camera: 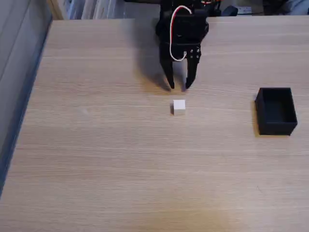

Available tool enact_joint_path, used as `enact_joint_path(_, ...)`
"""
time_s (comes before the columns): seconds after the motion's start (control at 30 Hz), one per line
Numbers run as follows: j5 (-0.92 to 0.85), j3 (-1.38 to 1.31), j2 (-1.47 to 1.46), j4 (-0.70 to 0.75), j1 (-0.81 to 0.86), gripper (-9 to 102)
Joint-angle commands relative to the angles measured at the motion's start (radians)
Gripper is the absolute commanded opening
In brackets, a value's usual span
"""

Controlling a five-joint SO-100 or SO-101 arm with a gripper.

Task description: Pick a white block and place it in the black box.

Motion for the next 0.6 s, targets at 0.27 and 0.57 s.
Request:
enact_joint_path(0.27,0.017,-0.140,-0.244,-0.135,0.020,20)
enact_joint_path(0.57,0.028,-0.235,-0.390,-0.189,0.021,21)
